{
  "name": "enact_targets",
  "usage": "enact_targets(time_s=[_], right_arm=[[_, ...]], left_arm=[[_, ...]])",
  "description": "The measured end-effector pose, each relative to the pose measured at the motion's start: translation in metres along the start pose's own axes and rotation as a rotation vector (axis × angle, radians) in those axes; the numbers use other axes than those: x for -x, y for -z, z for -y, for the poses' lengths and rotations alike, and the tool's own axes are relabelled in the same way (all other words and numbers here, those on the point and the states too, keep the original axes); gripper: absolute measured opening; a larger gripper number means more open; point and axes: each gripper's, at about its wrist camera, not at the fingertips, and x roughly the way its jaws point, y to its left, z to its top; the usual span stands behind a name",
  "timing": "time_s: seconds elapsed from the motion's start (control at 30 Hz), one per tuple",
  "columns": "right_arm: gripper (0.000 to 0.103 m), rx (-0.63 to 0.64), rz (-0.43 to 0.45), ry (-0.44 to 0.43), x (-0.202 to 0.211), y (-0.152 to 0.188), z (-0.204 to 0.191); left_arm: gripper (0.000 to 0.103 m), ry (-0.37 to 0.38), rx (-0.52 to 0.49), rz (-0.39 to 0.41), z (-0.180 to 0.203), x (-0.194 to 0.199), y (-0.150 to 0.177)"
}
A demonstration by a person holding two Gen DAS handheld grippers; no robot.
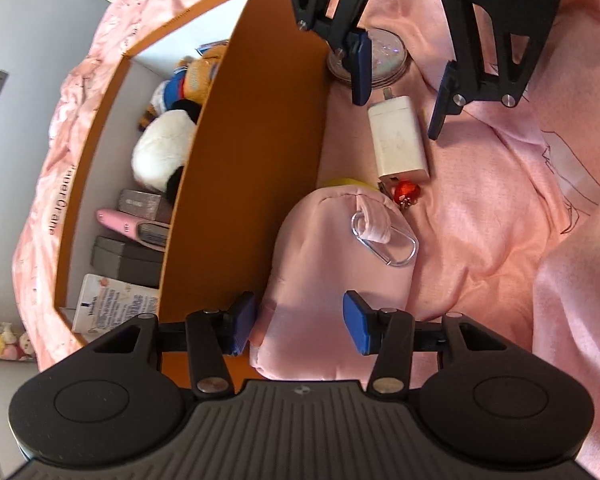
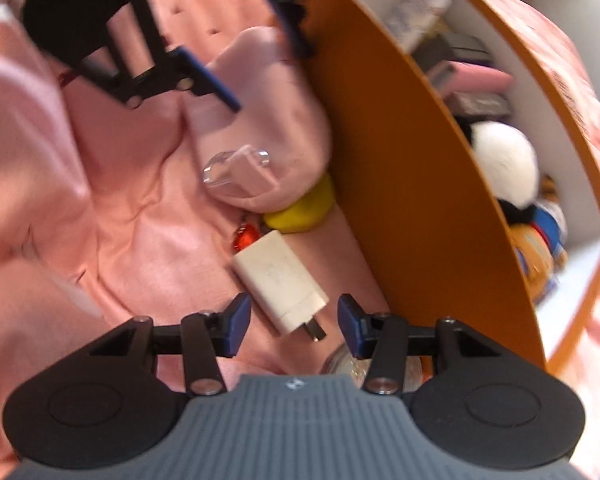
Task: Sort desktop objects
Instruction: 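Grasp the pink bag with the left tool while the right tool grasps the white charger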
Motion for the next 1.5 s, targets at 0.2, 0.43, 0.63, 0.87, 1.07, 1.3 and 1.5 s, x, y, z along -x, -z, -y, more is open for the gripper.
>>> enact_targets(time_s=[0.2, 0.43, 0.63, 0.87, 1.07, 1.3, 1.5], right_arm=[[0.051, 0.07, 0.006, -0.016, -0.009, -0.004, -0.003], [0.051, 0.009, 0.03, -0.025, -0.01, 0.004, -0.002], [0.044, -0.018, 0.019, -0.025, -0.001, 0.01, -0.007], [0.042, -0.045, 0.03, -0.044, 0.005, 0.011, -0.007], [0.041, -0.059, 0.04, -0.008, -0.005, 0.007, -0.015], [0.038, -0.217, 0.073, -0.035, 0.013, 0.012, -0.006], [0.036, -0.267, 0.124, -0.039, 0.04, 0.014, -0.014]], left_arm=[[0.053, 0.053, 0.044, -0.003, -0.008, -0.007, -0.002], [0.03, 0.046, 0.125, 0.016, -0.011, 0.0, 0.001], [0.024, 0.04, 0.145, 0.037, 0.0, 0.021, 0.008], [0.023, 0.036, 0.141, 0.019, 0.013, 0.035, 0.013], [0.021, 0.007, 0.197, 0.029, 0.013, 0.038, 0.013], [0.018, 0.058, 0.424, 0.069, -0.018, 0.057, 0.026], [0.017, 0.043, 0.443, 0.143, -0.031, 0.092, 0.027]])
